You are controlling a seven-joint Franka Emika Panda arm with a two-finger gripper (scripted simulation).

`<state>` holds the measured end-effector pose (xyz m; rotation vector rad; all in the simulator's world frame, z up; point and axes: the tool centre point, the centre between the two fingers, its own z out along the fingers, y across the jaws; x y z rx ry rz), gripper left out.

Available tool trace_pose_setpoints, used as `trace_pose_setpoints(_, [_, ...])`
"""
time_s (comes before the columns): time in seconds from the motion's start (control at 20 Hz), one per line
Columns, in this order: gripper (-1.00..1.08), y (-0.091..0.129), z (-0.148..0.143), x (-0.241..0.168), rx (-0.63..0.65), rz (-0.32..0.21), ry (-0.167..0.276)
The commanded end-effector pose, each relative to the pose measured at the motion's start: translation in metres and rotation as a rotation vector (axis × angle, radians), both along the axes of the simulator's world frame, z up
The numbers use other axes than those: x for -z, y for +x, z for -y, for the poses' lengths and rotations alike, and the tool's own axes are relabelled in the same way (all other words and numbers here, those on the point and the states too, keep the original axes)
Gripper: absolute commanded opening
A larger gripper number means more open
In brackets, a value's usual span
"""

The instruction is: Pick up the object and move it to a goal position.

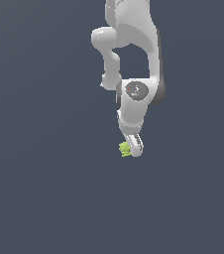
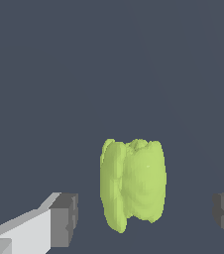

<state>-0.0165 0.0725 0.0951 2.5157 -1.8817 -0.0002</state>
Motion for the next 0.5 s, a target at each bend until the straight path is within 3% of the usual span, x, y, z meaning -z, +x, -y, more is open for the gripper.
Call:
trace_pose_setpoints(0.0, [1.00,0.000,0.000,0.000,0.007,0.000,0.000])
trace_pose_setpoints(0.45, [1.00,-0.001,0.000,0.024,0.005,0.000,0.000])
